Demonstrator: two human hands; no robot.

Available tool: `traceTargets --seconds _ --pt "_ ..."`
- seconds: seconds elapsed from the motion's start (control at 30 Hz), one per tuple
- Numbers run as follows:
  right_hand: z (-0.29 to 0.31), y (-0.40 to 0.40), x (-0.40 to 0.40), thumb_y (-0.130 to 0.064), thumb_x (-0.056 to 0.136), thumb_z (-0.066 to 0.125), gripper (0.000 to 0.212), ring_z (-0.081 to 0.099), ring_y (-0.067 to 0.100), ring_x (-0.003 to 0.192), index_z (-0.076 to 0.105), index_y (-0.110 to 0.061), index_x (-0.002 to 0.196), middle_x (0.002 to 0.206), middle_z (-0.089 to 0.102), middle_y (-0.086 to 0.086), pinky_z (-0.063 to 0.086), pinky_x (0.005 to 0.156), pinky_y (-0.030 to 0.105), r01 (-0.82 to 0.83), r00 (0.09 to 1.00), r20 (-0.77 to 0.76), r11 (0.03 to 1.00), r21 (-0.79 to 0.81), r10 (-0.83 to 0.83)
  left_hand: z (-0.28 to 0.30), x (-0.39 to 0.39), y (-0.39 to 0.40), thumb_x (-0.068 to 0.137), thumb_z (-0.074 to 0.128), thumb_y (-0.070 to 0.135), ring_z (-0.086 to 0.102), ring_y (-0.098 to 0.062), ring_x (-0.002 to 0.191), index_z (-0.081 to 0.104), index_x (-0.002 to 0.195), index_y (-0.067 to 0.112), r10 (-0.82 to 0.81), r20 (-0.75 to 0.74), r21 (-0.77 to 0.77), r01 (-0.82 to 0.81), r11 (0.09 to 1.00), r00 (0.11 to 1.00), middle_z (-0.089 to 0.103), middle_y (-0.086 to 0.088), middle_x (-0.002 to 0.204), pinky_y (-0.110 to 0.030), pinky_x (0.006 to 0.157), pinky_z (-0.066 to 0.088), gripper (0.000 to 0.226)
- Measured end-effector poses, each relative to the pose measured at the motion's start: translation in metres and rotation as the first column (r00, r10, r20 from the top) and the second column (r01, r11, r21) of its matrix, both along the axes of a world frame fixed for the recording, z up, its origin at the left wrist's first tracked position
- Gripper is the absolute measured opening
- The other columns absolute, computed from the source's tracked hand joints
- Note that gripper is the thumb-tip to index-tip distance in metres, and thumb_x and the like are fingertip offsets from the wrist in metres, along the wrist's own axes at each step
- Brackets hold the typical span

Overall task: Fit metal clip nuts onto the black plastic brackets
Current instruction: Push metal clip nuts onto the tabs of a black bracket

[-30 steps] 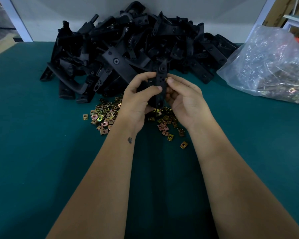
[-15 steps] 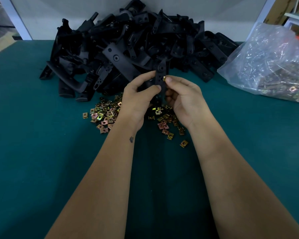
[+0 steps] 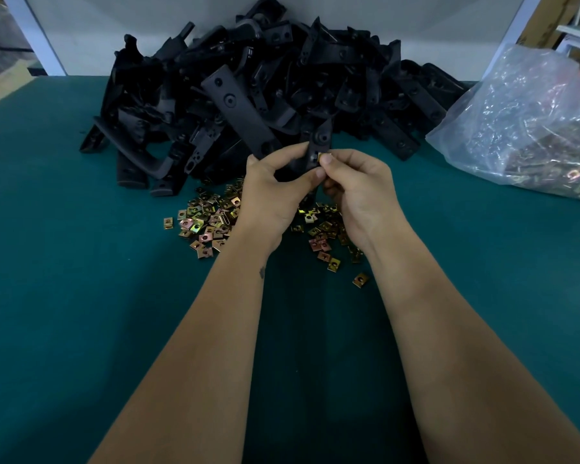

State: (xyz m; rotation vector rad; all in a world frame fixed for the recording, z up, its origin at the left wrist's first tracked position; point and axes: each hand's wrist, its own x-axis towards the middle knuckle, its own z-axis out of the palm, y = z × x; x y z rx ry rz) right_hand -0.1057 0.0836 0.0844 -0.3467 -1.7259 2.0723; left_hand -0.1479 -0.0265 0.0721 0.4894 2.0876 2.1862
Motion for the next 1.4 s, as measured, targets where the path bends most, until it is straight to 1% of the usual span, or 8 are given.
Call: traceTargets --seconds 0.1,0.23,0.37,0.5,0.6,1.03,1.17,1.4 --pt "0.0 0.0 -0.001 -0.004 0.09 0.065 0.018 0.05 0.007 0.062 0.069 -0.014 0.076 0.061 0.062 -0.007 0.043 0.062 0.02 -0.006 1.0 -0.021 0.999 -0.053 0.005 -0.001 -0.001 0.002 0.083 0.079 0.015 0.032 0.037 0.101 0.072 0.119 0.023 0.026 -0.034 -0.02 -0.027 0.999 0.999 0.052 -0.012 0.138 0.009 0.088 0.028 0.037" --pt "0.001 -0.003 -0.001 -0.004 0.089 0.067 0.018 0.05 0.01 0.066 0.071 -0.015 0.075 0.065 0.063 -0.005 0.042 0.065 0.023 0.001 0.998 -0.054 0.991 -0.134 -0.008 0.003 0.001 0.001 0.083 0.08 0.017 0.048 -0.02 0.135 0.072 0.119 0.026 -0.014 0.039 0.043 0.012 0.999 0.999 0.066 -0.005 0.127 -0.046 0.114 0.038 0.037" --pt "0.001 -0.008 -0.002 -0.017 0.092 0.066 0.017 0.055 0.002 0.065 0.07 -0.021 0.076 0.062 0.063 -0.014 0.044 0.064 0.02 0.123 0.991 -0.065 0.988 0.096 -0.117 0.003 0.003 0.003 0.082 0.08 0.017 0.069 -0.009 0.103 0.075 0.109 0.027 -0.002 0.039 0.114 -0.002 0.994 0.999 0.076 0.006 0.104 -0.025 0.083 0.055 0.029" --pt "-0.001 -0.012 -0.001 -0.027 0.089 0.069 0.008 0.063 -0.001 0.074 0.072 -0.021 0.084 0.077 0.069 -0.01 0.048 0.066 0.014 0.201 0.98 -0.069 0.918 0.342 -0.189 0.001 0.005 0.007 0.083 0.078 0.023 0.039 -0.001 0.133 0.073 0.108 0.035 0.145 -0.02 -0.034 -0.145 0.989 0.989 0.056 -0.006 0.136 -0.007 0.103 0.036 0.028" --pt "-0.002 -0.013 -0.001 -0.034 0.086 0.071 0.01 0.063 -0.002 0.079 0.071 -0.024 0.087 0.082 0.069 -0.01 0.045 0.064 0.009 0.234 0.97 -0.047 0.868 0.438 -0.238 0.002 0.009 0.009 0.085 0.073 0.017 0.033 0.026 0.092 0.069 0.103 0.04 0.197 -0.1 -0.101 -0.207 0.973 0.975 0.039 0.004 0.132 0.013 0.068 0.025 0.03" --pt "-0.003 -0.011 0.0 -0.036 0.092 0.063 0.025 0.062 0.007 0.093 0.074 -0.016 0.102 0.096 0.069 -0.005 0.051 0.082 0.027 0.241 0.968 -0.101 0.748 0.619 -0.229 0.007 0.013 0.003 0.085 0.073 0.016 0.048 0.013 0.104 0.072 0.106 0.027 0.185 -0.213 -0.148 -0.219 0.965 0.959 0.059 -0.006 0.124 0.009 0.086 0.026 0.024" --pt "-0.002 -0.008 0.001 -0.034 0.095 0.055 0.016 0.06 -0.002 0.092 0.07 -0.029 0.097 0.098 0.067 -0.013 0.045 0.077 0.012 0.172 0.984 -0.069 0.78 0.602 -0.163 0.011 0.003 -0.007 0.085 0.078 0.021 0.066 -0.011 0.102 0.069 0.101 0.029 0.213 0.035 0.117 -0.215 0.97 0.977 0.07 0.005 0.104 -0.035 0.098 0.054 0.02" --pt "-0.003 -0.006 0.003 -0.023 0.081 0.069 0.006 0.056 0.009 0.077 0.072 -0.028 0.083 0.081 0.055 -0.013 0.048 0.07 0.031 -0.186 0.982 0.165 0.481 0.857 0.087 0.011 -0.009 -0.024 0.09 0.072 0.015 0.065 -0.011 0.088 0.07 0.103 0.017 0.108 0.204 0.365 -0.178 0.914 0.973 0.071 0.006 0.091 -0.037 0.084 0.059 0.014"
